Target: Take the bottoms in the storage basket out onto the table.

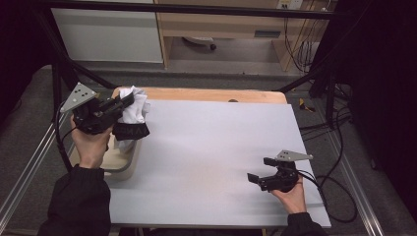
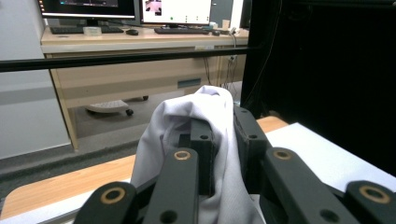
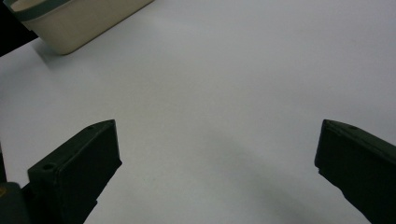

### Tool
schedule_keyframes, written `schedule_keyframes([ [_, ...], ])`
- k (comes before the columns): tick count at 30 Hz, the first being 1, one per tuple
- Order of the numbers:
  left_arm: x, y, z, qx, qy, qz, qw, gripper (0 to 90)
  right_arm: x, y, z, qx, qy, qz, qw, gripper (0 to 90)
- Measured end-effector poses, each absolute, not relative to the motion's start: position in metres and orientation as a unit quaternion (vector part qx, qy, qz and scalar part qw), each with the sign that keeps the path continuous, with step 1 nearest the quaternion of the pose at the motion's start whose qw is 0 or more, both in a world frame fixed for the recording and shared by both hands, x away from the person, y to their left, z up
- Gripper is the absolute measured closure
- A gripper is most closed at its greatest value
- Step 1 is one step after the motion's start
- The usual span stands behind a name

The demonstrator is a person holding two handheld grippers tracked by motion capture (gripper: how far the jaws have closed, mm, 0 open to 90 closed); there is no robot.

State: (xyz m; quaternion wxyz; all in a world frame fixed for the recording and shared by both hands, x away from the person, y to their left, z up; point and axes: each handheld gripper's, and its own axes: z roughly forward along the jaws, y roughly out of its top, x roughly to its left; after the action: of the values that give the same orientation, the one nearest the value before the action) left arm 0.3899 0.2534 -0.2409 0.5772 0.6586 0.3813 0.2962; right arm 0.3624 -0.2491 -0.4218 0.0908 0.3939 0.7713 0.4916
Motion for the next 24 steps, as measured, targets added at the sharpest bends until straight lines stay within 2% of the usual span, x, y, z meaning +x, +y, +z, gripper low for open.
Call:
schedule_keyframes([
  [24,0.394,0.221,-0.235,0.667,0.360,0.283,0.587,80.0,0.362,-0.249,-0.422,0.394,0.772,0.491,0.089,0.7],
])
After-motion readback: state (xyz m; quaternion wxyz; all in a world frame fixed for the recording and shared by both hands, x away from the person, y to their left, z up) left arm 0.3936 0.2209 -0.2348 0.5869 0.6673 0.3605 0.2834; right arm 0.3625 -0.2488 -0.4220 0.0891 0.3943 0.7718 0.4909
